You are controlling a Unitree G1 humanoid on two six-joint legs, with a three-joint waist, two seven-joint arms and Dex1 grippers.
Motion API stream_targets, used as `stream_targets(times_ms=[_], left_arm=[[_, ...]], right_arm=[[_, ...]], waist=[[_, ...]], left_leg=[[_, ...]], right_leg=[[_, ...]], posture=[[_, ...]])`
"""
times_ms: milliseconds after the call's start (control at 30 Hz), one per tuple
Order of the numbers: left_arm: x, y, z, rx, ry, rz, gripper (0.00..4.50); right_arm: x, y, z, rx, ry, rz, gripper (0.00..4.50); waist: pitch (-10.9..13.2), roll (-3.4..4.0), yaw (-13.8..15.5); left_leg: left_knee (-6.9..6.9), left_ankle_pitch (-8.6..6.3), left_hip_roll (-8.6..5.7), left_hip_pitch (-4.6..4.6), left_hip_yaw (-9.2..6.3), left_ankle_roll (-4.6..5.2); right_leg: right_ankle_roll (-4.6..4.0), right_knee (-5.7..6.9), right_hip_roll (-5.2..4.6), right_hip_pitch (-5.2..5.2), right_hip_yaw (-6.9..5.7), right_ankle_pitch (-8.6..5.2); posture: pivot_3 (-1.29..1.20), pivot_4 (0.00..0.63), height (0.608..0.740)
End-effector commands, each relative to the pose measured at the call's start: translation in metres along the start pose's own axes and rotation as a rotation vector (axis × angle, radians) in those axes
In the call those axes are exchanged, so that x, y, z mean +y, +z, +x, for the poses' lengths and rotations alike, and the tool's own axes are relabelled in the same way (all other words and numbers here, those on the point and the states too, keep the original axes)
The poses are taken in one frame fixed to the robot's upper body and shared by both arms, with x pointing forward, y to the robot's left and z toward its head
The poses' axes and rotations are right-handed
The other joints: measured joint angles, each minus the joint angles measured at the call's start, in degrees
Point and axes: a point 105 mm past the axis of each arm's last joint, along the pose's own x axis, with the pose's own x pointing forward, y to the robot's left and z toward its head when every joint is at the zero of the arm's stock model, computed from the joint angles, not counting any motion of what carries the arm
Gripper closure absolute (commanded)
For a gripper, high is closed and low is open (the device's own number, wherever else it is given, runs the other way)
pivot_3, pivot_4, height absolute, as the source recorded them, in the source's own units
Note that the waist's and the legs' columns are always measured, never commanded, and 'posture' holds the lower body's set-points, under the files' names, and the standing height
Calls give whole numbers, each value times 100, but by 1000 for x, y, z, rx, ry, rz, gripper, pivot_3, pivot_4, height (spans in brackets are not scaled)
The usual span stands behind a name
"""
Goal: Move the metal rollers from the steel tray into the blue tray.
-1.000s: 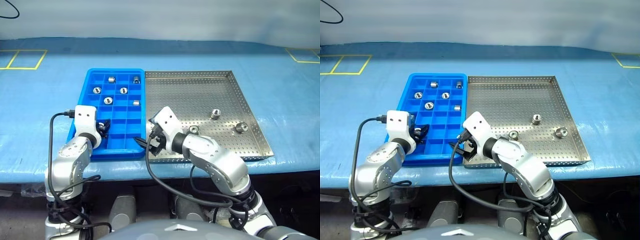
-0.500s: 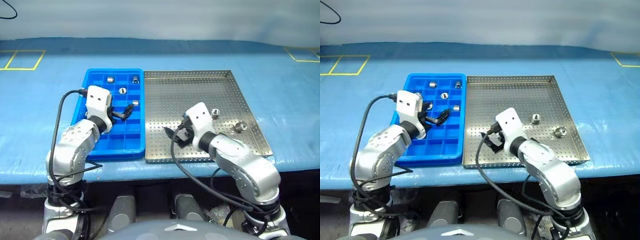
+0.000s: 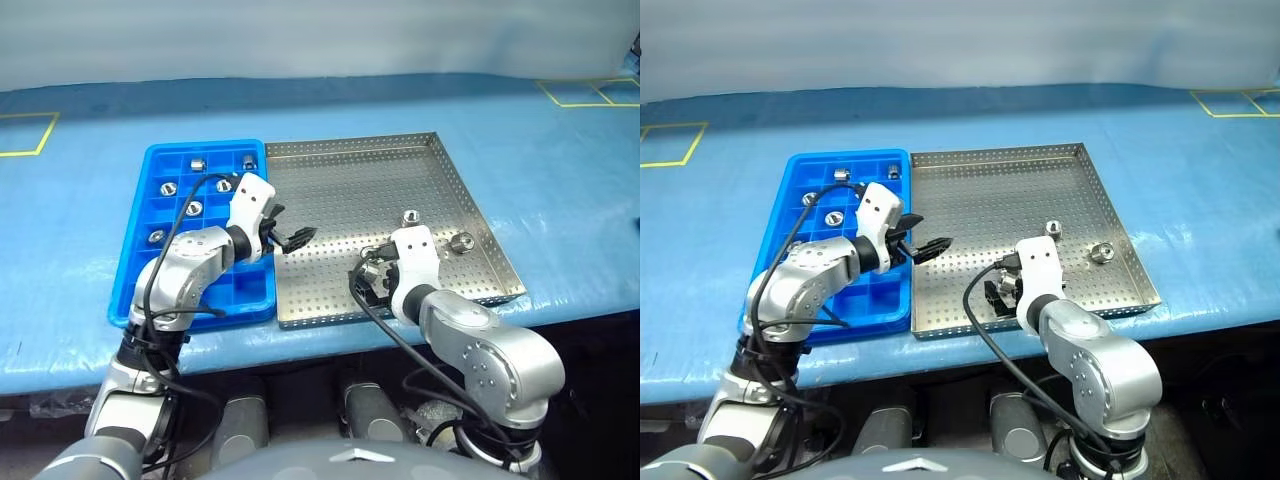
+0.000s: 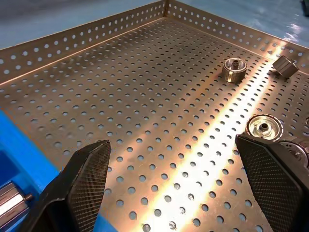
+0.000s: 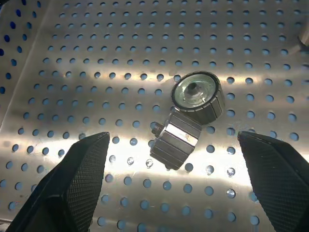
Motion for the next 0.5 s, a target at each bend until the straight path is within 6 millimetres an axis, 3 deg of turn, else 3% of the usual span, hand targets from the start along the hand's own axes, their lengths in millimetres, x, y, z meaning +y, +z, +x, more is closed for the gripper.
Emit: stream_targets(times_ms=[33, 500], left_arm=[[-3, 9, 0, -34, -8, 23, 20], [-5, 3, -10, -49, 35, -6, 20]], right_arm=[[-2, 6, -5, -32, -35, 18, 0], [15, 6, 16, -3, 8, 118, 0]], waist=[[0, 0, -30], [1, 2, -110]], left_leg=[[0, 0, 0, 0, 0, 0], [-4, 0, 0, 1, -3, 0]], right_leg=[[0, 0, 0, -1, 0, 0], [0, 0, -1, 0, -2, -1]], posture=[[-179, 150, 740], [-105, 150, 740]])
